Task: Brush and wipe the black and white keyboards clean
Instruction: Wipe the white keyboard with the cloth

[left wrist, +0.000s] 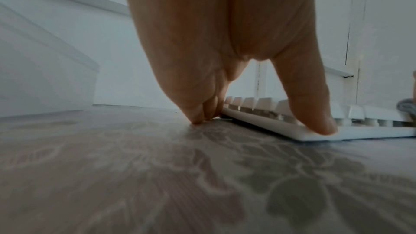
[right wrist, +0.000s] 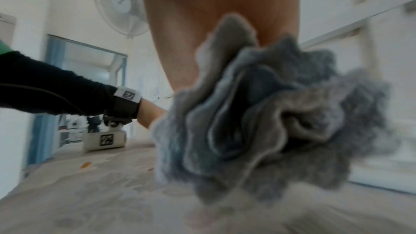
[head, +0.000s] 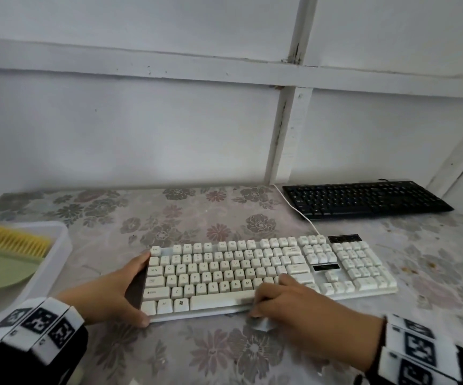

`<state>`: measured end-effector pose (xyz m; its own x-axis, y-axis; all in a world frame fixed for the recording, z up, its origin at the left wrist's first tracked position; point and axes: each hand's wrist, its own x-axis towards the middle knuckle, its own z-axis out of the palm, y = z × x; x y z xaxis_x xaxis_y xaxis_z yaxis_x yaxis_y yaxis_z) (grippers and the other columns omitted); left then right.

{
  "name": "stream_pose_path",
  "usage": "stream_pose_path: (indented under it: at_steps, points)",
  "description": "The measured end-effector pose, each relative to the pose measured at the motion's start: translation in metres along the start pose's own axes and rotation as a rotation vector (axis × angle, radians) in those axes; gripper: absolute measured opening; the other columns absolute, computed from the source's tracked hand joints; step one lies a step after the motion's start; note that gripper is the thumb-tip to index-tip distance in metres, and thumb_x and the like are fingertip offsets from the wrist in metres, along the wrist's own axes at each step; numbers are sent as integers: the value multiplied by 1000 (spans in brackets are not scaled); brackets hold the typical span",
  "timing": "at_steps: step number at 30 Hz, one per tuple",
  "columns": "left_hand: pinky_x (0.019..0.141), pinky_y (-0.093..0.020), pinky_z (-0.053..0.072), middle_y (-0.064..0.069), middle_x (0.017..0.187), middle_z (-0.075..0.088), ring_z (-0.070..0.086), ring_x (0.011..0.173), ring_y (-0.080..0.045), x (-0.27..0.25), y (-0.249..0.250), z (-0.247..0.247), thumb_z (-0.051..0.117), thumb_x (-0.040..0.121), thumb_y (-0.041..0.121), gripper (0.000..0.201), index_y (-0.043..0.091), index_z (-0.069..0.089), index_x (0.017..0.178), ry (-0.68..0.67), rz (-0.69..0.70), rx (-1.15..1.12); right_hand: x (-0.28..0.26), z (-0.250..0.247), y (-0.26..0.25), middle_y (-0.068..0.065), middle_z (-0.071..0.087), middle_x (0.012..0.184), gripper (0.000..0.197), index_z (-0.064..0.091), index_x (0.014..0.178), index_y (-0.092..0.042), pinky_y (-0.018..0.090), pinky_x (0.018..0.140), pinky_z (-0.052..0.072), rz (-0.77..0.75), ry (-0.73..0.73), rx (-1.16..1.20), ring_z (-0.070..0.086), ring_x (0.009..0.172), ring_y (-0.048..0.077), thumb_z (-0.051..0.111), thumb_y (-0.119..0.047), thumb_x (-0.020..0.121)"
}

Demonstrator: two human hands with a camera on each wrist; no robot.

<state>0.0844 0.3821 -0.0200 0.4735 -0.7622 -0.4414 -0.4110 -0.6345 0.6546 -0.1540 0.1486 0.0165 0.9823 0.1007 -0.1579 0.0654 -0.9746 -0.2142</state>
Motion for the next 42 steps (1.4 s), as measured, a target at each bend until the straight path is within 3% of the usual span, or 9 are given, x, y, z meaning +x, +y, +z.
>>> stream_pose_path:
  at_steps: [3,7,16,26,29,31,35,39,42]
  points:
    - [113,-31,27,20,149,23,29,134,-4,0,-1,0,85,32,61,149,35,-5,148,-10,14,-17,-18,0,17,-17,48,119,51,57,124,-35,29,88,38,76,-44,15,36,99,16,24,-51,88]
    - [111,-27,28,21,146,26,31,132,-3,-1,-1,-1,85,28,63,150,35,-2,147,-7,28,-36,-35,1,31,-17,45,124,38,53,129,-34,26,92,35,156,23,44,36,104,14,38,-18,99]
    - [113,-29,27,20,144,31,32,132,-1,2,-8,0,89,33,52,141,39,3,144,14,69,-71,-79,4,81,-30,43,111,33,57,120,-44,22,94,35,358,43,100,39,107,4,46,-23,97]
    - [115,-32,26,22,144,32,33,132,-1,-2,-5,2,90,35,51,130,49,7,135,34,69,-65,-123,-16,138,-21,48,96,51,41,80,-57,15,84,37,620,-2,35,48,93,2,51,-8,91]
    - [115,-31,26,23,142,36,35,131,0,-7,-1,3,88,37,53,121,54,11,130,45,66,-64,-139,-20,153,-16,49,92,63,50,58,-59,21,80,40,739,-14,22,50,88,6,53,-2,85]
    - [114,-30,26,24,141,36,35,131,1,-11,2,4,84,32,64,123,56,10,129,59,57,-22,-132,-30,142,-16,52,91,64,54,60,-62,17,76,38,691,59,42,52,87,5,55,-4,87]
    - [105,-20,29,26,133,37,38,127,-1,-18,10,2,79,29,67,139,34,10,145,83,-13,55,-73,-58,80,-21,50,104,27,57,105,-44,7,77,36,460,104,165,49,95,-5,52,-19,95]
    - [109,-21,24,12,152,19,26,138,-9,-32,21,2,61,10,85,165,25,-5,148,132,-121,209,7,-74,18,-9,51,111,32,58,124,-27,16,89,34,218,114,225,48,102,5,52,-18,95]
    - [115,-24,15,6,158,0,11,144,-10,-40,22,3,74,47,71,141,24,-13,148,215,-144,261,64,-75,-24,5,49,117,35,55,130,-20,26,95,35,79,82,244,48,108,17,50,-16,95]
